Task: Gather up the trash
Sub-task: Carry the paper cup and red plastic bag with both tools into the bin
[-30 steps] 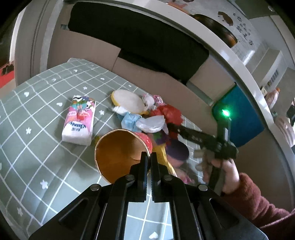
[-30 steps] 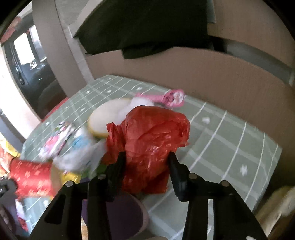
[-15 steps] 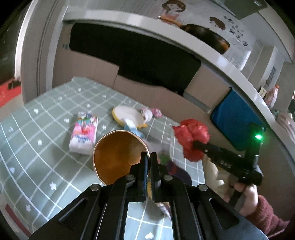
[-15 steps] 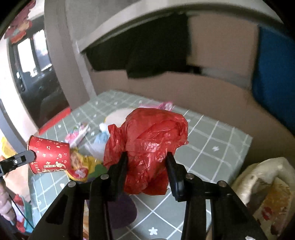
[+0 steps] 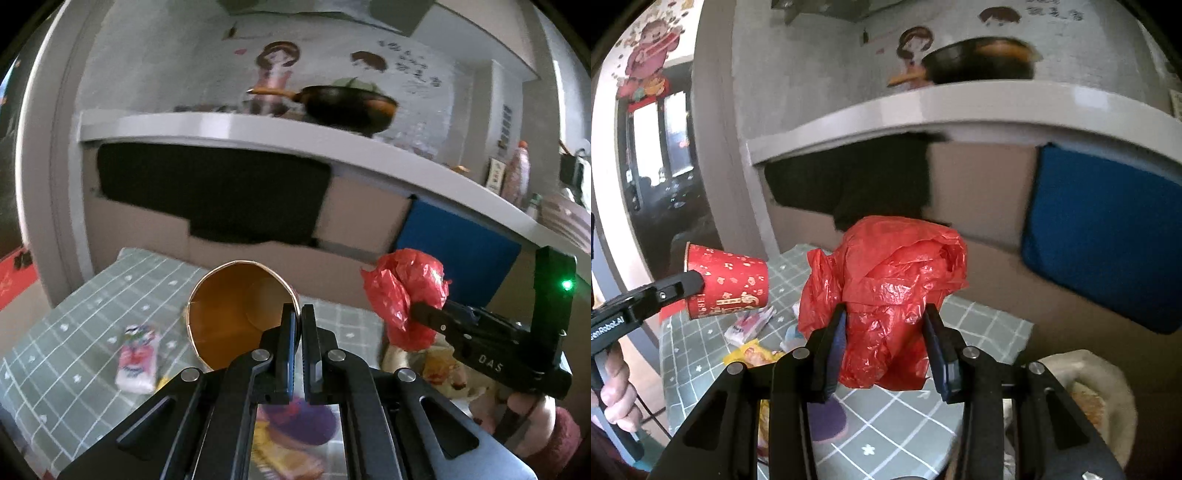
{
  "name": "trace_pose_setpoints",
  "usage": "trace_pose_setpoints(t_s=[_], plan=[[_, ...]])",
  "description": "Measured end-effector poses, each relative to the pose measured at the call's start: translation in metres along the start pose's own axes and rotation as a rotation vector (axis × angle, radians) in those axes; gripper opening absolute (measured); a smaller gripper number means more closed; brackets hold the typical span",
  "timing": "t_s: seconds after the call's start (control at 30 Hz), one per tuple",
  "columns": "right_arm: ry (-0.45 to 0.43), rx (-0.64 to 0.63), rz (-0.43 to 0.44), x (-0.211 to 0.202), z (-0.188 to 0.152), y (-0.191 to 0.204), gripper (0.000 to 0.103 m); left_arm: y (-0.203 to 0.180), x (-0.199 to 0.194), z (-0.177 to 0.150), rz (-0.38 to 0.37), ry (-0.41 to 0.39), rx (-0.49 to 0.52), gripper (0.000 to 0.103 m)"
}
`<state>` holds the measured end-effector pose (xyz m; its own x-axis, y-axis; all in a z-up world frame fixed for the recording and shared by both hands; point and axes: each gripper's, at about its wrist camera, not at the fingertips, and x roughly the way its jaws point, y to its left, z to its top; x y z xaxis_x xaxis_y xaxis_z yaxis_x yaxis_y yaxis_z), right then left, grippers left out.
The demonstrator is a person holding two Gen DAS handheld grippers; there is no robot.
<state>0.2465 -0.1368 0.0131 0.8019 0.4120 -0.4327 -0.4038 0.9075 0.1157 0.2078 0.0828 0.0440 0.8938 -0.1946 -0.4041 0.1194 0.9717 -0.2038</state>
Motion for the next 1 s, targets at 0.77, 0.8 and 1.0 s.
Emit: trace_pose_setpoints(t_s=[0.77, 0.8, 1.0], plan=[[-0.15, 0.071, -0.262, -0.119, -0.013, -0.099, 0.037, -0.169, 0.038, -0.002, -0.219, -0.002, 0.173, 0.003], [-0.151, 0.077, -0.27, -0.122, -0.015, -0.103, 0.037, -0.172, 0.04, -0.004, -0.228, 0.002, 0.173, 0.003], [-0.141, 0.123, -0.293, -0.125, -0.028, -0.127, 0.037, -0.184, 0.057, -0.019, -0.278, 0.037, 0.167, 0.003]])
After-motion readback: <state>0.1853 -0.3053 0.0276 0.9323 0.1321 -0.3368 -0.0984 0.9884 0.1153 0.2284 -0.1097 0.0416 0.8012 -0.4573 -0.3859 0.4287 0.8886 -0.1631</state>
